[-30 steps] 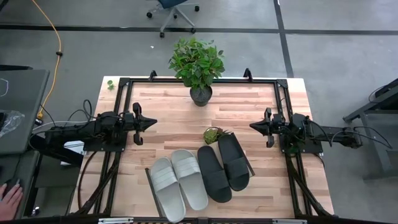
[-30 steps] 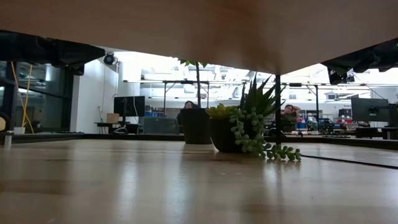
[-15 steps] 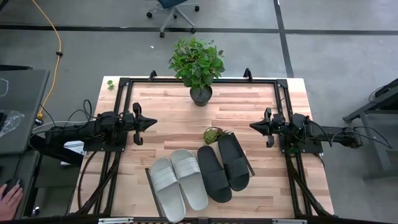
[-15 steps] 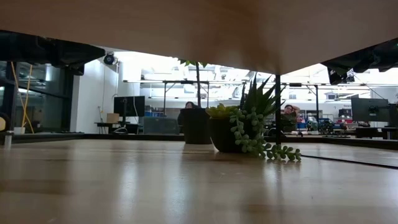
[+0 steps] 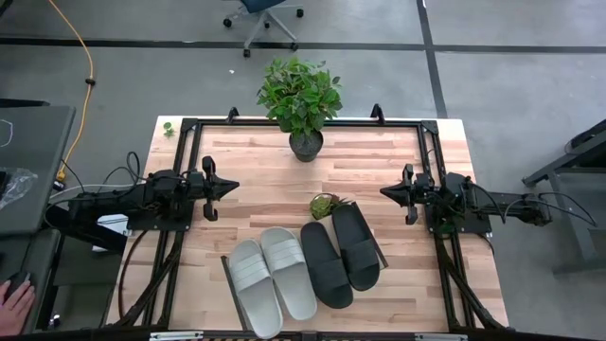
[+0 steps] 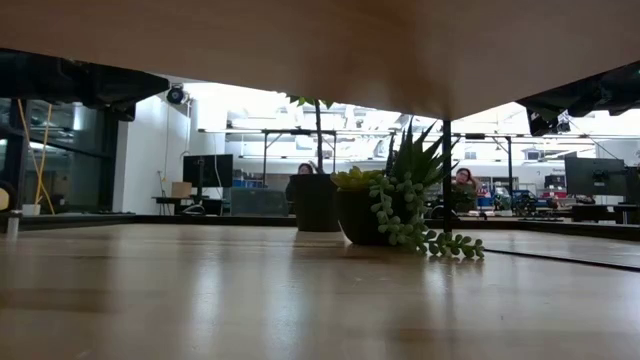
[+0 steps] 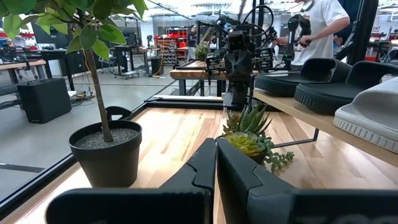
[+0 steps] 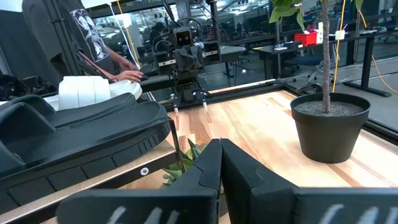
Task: Pick and place slides into the shelf
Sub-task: Return to Home Position
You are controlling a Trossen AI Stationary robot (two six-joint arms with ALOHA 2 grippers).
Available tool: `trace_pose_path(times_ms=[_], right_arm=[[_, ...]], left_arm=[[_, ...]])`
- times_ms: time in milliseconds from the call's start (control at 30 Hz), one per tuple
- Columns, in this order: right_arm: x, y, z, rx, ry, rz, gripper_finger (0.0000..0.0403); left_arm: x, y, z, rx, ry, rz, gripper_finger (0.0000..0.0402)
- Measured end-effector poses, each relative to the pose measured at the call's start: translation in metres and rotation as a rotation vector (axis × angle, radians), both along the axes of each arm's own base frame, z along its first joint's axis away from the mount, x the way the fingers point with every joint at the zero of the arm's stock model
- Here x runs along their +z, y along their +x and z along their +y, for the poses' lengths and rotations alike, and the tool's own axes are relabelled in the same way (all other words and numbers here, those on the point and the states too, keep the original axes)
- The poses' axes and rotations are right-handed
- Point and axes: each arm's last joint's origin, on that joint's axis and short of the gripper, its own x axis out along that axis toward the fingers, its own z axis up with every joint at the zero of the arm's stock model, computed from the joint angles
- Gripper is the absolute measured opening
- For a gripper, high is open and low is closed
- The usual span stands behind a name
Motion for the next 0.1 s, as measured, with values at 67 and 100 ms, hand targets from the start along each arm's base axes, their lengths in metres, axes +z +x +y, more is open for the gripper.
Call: trace_pose_path(times_ms=[67, 100], right_arm=[[0.0000, 0.0000, 0.0000, 0.000, 0.000, 0.000, 0.0000], [0.0000, 0.0000, 0.0000, 0.000, 0.000, 0.000, 0.0000]], left_arm=[[0.0000, 0.0000, 0.0000, 0.000, 0.000, 0.000, 0.0005], [0.0000, 0.0000, 0.0000, 0.000, 0.000, 0.000, 0.0006]])
